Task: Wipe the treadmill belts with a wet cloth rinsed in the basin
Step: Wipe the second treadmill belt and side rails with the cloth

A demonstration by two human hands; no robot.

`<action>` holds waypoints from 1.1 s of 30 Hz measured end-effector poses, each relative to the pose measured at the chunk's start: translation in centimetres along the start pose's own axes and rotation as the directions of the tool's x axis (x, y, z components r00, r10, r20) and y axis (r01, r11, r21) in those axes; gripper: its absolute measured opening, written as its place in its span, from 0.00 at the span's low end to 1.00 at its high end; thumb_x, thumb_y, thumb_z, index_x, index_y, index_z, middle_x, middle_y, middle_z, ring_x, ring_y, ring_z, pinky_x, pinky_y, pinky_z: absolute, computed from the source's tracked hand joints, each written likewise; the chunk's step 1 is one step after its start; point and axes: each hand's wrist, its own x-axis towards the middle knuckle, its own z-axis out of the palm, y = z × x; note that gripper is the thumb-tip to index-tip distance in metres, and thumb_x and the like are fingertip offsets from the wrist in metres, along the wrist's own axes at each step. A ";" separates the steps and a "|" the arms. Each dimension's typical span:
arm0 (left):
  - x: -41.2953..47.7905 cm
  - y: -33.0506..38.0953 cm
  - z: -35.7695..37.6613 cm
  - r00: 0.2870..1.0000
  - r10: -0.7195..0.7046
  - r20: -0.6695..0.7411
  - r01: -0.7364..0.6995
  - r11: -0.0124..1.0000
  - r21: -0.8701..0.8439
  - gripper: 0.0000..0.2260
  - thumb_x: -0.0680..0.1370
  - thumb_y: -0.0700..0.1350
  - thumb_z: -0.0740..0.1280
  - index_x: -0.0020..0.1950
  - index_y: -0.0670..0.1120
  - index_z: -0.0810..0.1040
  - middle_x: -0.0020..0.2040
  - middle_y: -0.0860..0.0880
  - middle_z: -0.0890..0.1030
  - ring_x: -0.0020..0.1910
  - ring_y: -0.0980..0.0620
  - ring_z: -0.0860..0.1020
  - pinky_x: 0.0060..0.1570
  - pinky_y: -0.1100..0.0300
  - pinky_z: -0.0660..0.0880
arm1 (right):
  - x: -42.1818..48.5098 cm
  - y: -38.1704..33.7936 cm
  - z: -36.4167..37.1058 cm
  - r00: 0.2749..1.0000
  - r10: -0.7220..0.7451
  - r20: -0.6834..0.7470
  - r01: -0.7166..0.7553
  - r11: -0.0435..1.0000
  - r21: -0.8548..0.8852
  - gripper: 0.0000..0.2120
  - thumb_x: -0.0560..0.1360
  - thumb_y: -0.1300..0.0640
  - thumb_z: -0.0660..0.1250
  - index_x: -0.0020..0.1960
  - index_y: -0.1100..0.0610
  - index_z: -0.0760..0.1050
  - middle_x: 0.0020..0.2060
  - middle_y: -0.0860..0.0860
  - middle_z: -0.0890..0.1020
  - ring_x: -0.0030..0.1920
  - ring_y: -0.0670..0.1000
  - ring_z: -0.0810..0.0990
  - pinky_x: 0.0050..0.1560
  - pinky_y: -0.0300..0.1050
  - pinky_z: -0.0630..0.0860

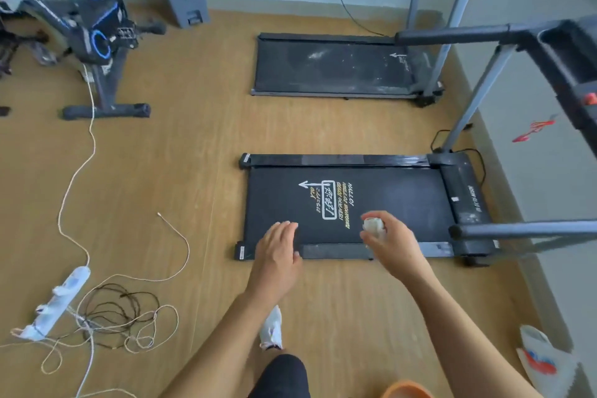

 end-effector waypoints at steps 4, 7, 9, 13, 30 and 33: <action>10.1 3.0 -7.5 0.997 0.052 -0.060 -0.056 0.996 -0.071 0.25 0.82 0.40 0.64 0.80 0.44 0.66 0.78 0.49 0.69 0.78 0.51 0.66 0.77 0.53 0.64 | 7.7 -10.2 -2.6 0.995 -0.064 -0.076 0.072 0.992 0.105 0.10 0.78 0.54 0.68 0.56 0.41 0.77 0.43 0.47 0.84 0.38 0.51 0.82 0.37 0.46 0.80; 16.6 5.6 -10.1 0.996 0.067 -0.057 -0.072 0.992 -0.101 0.25 0.83 0.41 0.64 0.80 0.46 0.65 0.79 0.51 0.67 0.78 0.53 0.65 0.77 0.59 0.61 | 13.8 -15.2 -4.7 0.990 -0.113 -0.090 0.123 0.986 0.110 0.10 0.78 0.55 0.68 0.56 0.42 0.77 0.43 0.48 0.83 0.38 0.51 0.83 0.31 0.37 0.75; 21.1 6.7 -10.4 0.997 0.076 -0.024 -0.078 0.991 -0.105 0.26 0.83 0.42 0.63 0.81 0.47 0.62 0.81 0.51 0.63 0.80 0.53 0.61 0.79 0.58 0.59 | 18.4 -17.0 -5.8 0.989 -0.105 -0.101 0.116 0.988 0.105 0.10 0.78 0.56 0.69 0.56 0.43 0.78 0.44 0.47 0.83 0.39 0.49 0.83 0.33 0.37 0.74; 33.8 8.0 -11.4 0.995 0.096 0.015 -0.094 0.990 -0.100 0.27 0.83 0.41 0.64 0.81 0.45 0.62 0.82 0.49 0.61 0.82 0.51 0.59 0.78 0.57 0.59 | 29.8 -19.0 -7.5 0.995 -0.059 -0.084 0.069 0.991 0.116 0.10 0.78 0.57 0.68 0.55 0.43 0.78 0.41 0.47 0.83 0.36 0.47 0.81 0.33 0.39 0.74; 82.1 12.8 -31.8 0.999 0.001 -0.051 0.000 1.000 0.027 0.25 0.80 0.38 0.65 0.77 0.42 0.66 0.76 0.46 0.68 0.75 0.45 0.70 0.73 0.53 0.68 | 74.0 -44.5 -19.4 0.992 -0.105 0.070 0.098 0.990 0.107 0.09 0.78 0.56 0.68 0.57 0.46 0.78 0.44 0.45 0.82 0.43 0.49 0.83 0.43 0.49 0.84; 90.5 11.0 -32.8 1.000 0.014 -0.016 -0.014 0.999 -0.032 0.24 0.84 0.44 0.65 0.79 0.44 0.64 0.79 0.47 0.64 0.78 0.47 0.66 0.74 0.54 0.66 | 81.9 -46.2 -19.5 0.992 -0.087 0.093 0.082 0.995 0.055 0.09 0.77 0.57 0.68 0.56 0.46 0.79 0.44 0.44 0.83 0.42 0.48 0.82 0.37 0.43 0.79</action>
